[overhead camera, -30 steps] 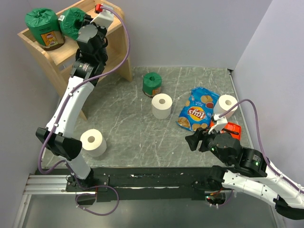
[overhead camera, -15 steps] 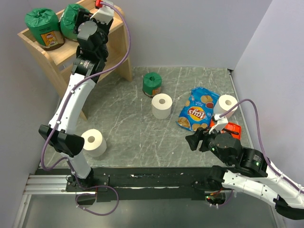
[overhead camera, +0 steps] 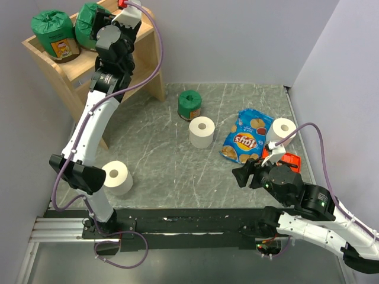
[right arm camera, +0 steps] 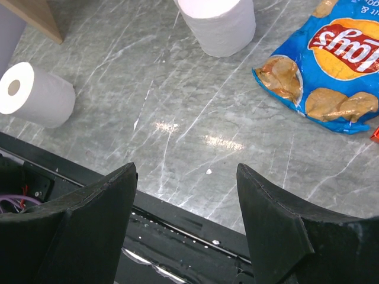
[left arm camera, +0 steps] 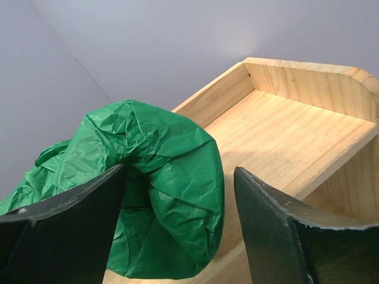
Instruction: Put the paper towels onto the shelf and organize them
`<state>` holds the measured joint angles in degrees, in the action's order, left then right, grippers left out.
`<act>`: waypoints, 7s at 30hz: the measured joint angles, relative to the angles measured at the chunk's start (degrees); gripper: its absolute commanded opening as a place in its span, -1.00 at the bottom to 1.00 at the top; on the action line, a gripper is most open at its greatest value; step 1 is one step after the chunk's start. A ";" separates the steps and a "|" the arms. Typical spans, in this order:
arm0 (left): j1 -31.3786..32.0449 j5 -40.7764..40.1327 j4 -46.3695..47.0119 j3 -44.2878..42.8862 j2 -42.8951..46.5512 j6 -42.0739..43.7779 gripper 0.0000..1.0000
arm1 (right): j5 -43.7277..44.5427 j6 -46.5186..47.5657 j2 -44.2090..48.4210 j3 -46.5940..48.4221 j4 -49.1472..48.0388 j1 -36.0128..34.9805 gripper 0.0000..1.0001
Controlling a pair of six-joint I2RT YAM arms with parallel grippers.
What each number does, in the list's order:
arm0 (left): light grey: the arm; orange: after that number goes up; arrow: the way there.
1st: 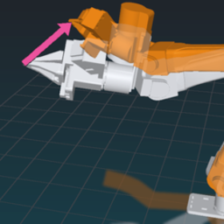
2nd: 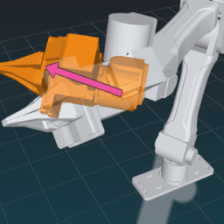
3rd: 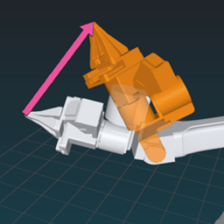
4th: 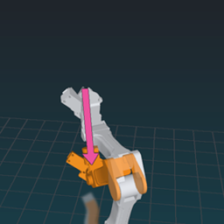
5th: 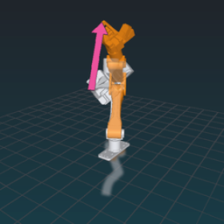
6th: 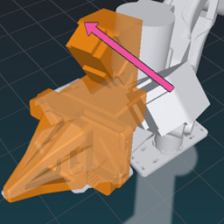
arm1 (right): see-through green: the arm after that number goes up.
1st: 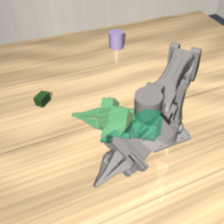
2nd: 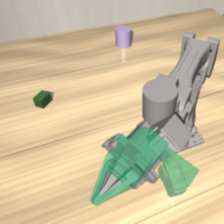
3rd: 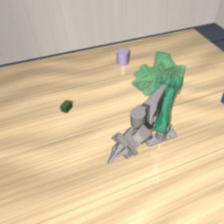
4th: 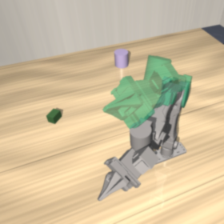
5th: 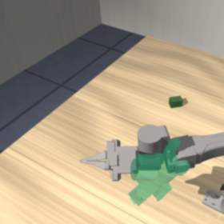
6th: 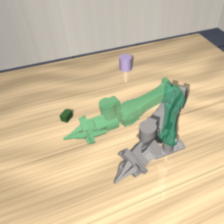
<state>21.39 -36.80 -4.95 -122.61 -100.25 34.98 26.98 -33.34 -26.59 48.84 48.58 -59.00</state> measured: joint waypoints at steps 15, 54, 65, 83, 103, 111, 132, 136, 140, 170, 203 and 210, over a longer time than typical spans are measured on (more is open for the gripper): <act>-3.63 2.84 -0.20 -6.56 -5.38 -0.74 0.59 | 0.98 -0.31 0.37 1.73 2.56 0.00 0.51; 11.50 30.60 -13.57 64.17 54.38 -41.57 0.93 | -8.63 7.23 -36.28 11.06 -32.37 28.28 0.55; 11.47 29.31 -13.18 76.94 58.80 -44.78 0.93 | -15.17 5.84 -65.20 30.53 -32.96 35.12 0.54; 11.47 25.81 -11.43 77.40 62.84 -45.20 0.93 | -18.38 0.42 -96.48 59.63 -28.83 35.76 0.54; 11.47 24.85 -11.43 77.40 62.40 -45.18 0.93 | -21.86 0.13 -108.41 71.28 -26.05 35.82 0.56; 11.41 24.83 -11.43 77.40 62.01 -45.18 0.93 | -22.12 -0.09 -109.00 71.49 -25.42 35.80 0.26; 10.43 20.68 -11.43 77.40 61.81 -45.18 0.93 | -25.22 4.48 -107.95 71.32 -24.92 29.73 -0.07; 9.86 19.82 -11.43 77.40 62.34 -45.20 0.93 | -25.27 6.27 -104.39 67.23 -24.57 25.22 -0.08; 9.68 19.52 -11.19 77.40 62.99 -45.20 0.93 | -25.68 7.39 -99.34 60.98 -24.55 20.15 -0.08; 9.64 21.84 -11.23 77.33 59.08 -45.13 0.95 | -22.21 4.52 -64.87 30.82 -25.11 12.20 0.65; 25.55 20.48 -21.75 56.54 14.21 -42.99 0.70 | -9.86 5.77 -0.31 -7.04 -17.70 12.20 0.99; 25.57 18.16 -22.51 56.54 12.55 -41.64 0.60 | -8.31 6.25 0.74 -7.28 -16.57 12.20 0.99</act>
<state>46.96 -18.63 -27.46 -66.06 -87.70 -6.66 18.68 -27.09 -25.85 41.56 32.01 -46.81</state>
